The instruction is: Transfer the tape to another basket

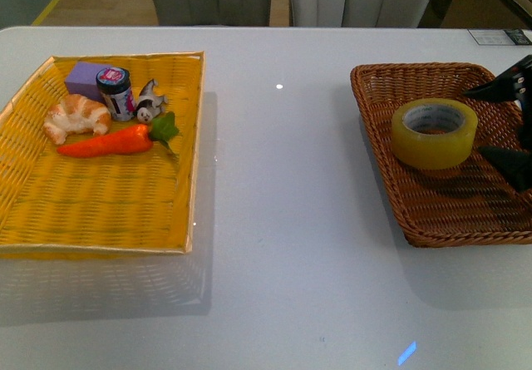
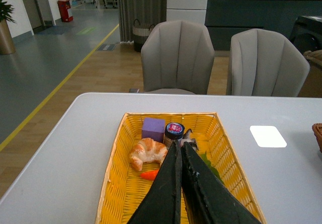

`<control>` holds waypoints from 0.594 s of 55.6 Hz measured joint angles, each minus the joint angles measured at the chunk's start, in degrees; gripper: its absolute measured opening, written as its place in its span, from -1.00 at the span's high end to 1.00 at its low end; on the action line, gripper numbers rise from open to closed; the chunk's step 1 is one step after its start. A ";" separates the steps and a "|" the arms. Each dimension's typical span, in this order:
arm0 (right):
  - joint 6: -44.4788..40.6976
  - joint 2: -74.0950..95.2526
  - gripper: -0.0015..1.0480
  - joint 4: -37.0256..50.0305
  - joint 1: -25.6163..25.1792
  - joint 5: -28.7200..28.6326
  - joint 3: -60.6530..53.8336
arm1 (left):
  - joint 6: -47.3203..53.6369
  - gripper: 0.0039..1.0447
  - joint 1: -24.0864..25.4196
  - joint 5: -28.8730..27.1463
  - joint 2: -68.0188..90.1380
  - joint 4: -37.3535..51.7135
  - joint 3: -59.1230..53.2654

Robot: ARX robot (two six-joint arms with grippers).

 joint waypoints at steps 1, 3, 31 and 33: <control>-0.02 -0.98 -0.82 0.50 -0.44 -0.37 -0.87 | 0.02 0.98 0.00 0.00 -0.74 -0.66 0.00; 0.00 -2.71 -0.82 1.20 -1.14 -0.85 -2.19 | 0.00 0.98 0.00 0.00 -1.53 -1.33 0.00; -39.71 -63.84 -0.21 5.79 -5.86 8.76 -43.80 | 0.00 0.98 0.00 0.00 -13.00 -12.76 0.00; -44.02 -68.30 -0.04 4.81 -4.59 9.84 -46.16 | 0.00 0.98 0.00 0.00 -13.81 -13.46 0.00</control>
